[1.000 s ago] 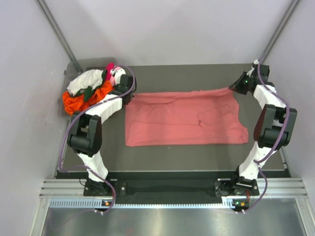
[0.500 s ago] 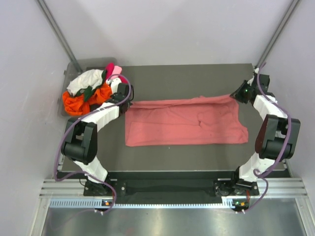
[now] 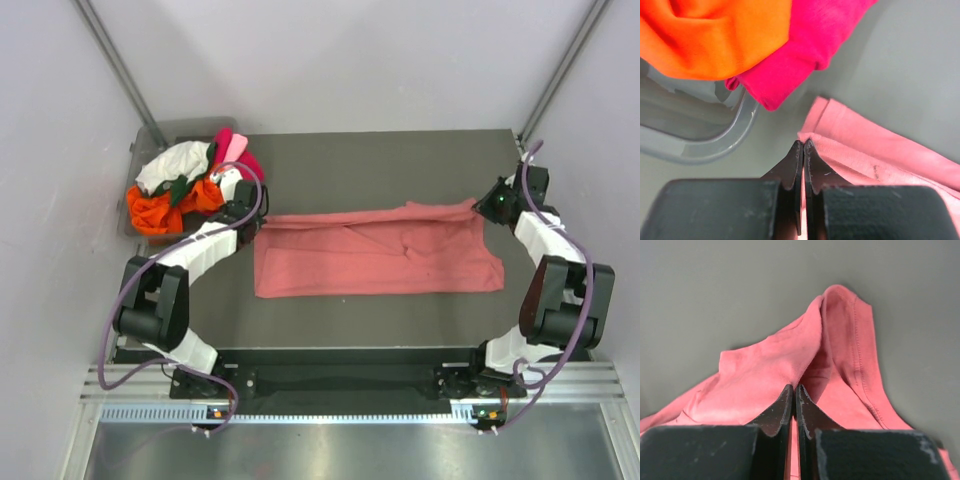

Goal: Fold and stack the t-shirts
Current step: Fold the tshirt

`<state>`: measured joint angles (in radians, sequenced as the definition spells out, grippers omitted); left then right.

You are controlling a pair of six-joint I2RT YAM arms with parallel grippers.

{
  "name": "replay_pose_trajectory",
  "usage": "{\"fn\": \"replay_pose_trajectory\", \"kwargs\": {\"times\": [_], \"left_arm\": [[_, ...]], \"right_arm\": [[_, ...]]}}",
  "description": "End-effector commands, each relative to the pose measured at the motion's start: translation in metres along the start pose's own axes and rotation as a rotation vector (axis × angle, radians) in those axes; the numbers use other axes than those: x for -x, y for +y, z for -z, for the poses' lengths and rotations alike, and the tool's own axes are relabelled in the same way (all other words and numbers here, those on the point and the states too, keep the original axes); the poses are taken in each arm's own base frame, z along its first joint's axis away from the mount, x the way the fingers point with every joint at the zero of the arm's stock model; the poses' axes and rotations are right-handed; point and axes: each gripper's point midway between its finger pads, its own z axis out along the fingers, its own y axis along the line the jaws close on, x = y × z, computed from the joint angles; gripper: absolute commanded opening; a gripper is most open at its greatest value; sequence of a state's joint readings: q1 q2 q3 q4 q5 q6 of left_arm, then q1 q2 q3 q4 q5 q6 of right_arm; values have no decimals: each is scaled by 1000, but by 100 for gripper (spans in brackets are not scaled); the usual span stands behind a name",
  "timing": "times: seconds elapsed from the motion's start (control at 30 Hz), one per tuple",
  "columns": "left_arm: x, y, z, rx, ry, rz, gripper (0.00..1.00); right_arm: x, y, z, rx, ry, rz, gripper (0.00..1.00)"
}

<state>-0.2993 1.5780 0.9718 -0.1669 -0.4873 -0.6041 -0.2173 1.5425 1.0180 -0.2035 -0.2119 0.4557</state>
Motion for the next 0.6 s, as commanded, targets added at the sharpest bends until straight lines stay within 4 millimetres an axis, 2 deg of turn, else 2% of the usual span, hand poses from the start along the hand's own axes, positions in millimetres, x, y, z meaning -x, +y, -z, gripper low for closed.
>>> {"fn": "replay_pose_trajectory", "kwargs": {"times": [0.0, 0.13, 0.17, 0.23, 0.27, 0.3, 0.33, 0.37, 0.4, 0.43, 0.47, 0.5, 0.57], "left_arm": [[31, -8, 18, -30, -113, 36, 0], [29, -5, 27, -36, -119, 48, 0], [27, -5, 28, -49, -113, 56, 0], [13, -3, 28, -59, -87, 65, 0], [8, -1, 28, -52, -80, 69, 0], [-5, 6, 29, -25, -49, 59, 0], [-9, 11, 31, 3, -41, 96, 3], [-15, 18, 33, 41, -35, 108, 10], [-24, 27, 37, 97, -41, 119, 33], [-24, 29, 43, 104, -60, 126, 42], [-27, 31, 47, 110, -75, 127, 50], [-31, 34, 52, 128, -101, 128, 60], [-27, 32, 59, 104, -120, 140, 63]], "right_arm": [[32, 5, 19, -5, -132, 27, 0], [30, 4, 32, -17, -148, 24, 0], [24, 1, 33, -21, -140, 19, 1], [17, 0, 39, -15, -145, 1, 2], [3, -8, 37, -33, -128, -19, 4], [-4, -14, 38, -51, -131, -39, 8], [-3, -15, 47, -49, -172, -70, 13], [-21, -25, 44, -58, -172, -89, 32], [-24, -28, 48, -61, -197, -105, 44], [-19, -30, 59, -67, -263, -132, 54], [-32, -40, 60, -88, -271, -144, 66], [-27, -37, 64, -65, -311, -144, 70], [-15, -36, 76, -72, -386, -132, 73]]}}
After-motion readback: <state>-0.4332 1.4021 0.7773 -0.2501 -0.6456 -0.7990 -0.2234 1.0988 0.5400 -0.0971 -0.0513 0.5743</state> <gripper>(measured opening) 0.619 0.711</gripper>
